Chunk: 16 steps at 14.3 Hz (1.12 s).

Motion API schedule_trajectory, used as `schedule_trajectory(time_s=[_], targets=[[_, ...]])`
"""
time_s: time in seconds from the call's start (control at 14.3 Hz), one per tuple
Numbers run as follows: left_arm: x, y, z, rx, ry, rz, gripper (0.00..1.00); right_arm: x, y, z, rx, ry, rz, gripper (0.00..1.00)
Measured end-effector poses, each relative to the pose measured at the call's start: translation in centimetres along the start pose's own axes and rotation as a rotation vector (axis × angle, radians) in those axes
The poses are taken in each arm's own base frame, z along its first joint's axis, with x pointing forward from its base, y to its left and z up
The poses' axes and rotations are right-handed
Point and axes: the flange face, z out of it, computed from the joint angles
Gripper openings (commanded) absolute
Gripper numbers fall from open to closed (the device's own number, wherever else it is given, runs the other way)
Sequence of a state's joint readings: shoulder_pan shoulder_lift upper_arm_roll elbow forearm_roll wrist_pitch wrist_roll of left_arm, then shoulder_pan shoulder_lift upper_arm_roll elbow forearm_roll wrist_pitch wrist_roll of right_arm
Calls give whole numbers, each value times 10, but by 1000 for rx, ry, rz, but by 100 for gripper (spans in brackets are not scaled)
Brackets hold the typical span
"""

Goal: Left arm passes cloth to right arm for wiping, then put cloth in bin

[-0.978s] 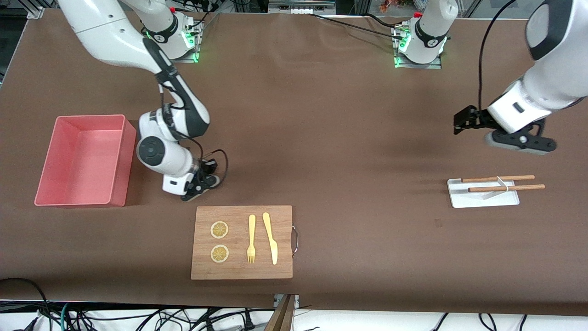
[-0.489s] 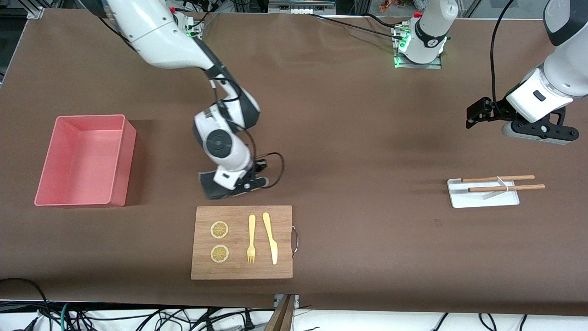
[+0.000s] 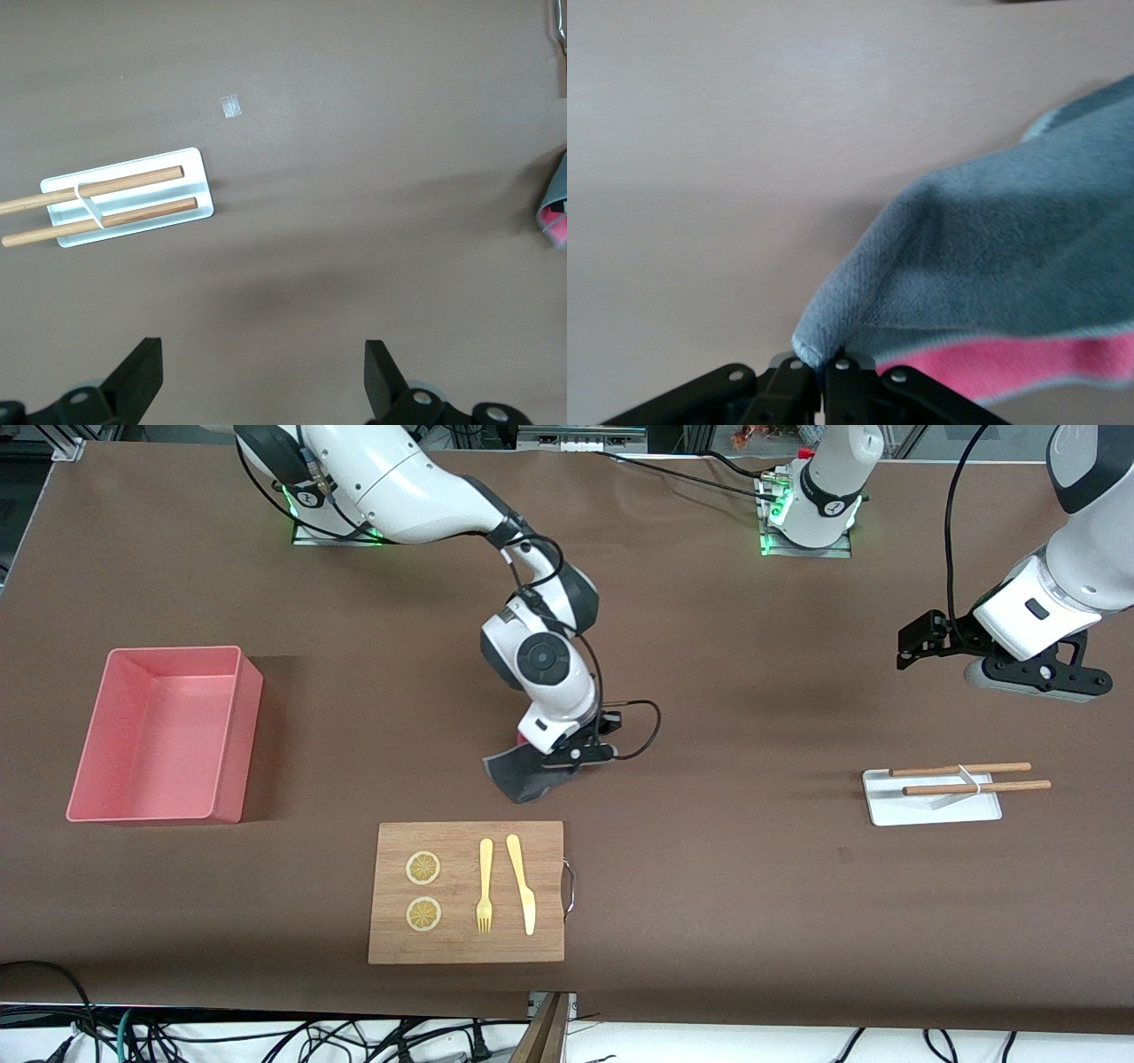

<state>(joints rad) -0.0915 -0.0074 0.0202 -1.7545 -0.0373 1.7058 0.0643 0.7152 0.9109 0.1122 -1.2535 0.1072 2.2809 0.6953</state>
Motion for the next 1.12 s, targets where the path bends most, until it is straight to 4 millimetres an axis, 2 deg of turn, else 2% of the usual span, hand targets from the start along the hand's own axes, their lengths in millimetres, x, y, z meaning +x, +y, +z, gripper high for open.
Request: schedule_trajectory(time_s=[0.07,0.21,0.56,0.7,0.84,0.98,1.12], targets=[[0,0,0,0,0,0,100,2,-1,-5,-5,-5,7,0],[0,0,0,0,-1,0,100,17,18,-7,-29,-13,19,0],[0,0,0,0,-4,0,100,65,110,-7,-81,-59,-14,0],[0,0,0,0,-4,0,100,77,153,-6,-108,-81,-47,0],[0,0,0,0,-4,0,100,87,205,-7,-130,-112,-96,0],[-1,0,0,0,-4,0,100,92,259,-18,-140,-135,-141,0],[-1,0,0,0,-4,0,100,92,314,-38,-149,-154,-191,0]])
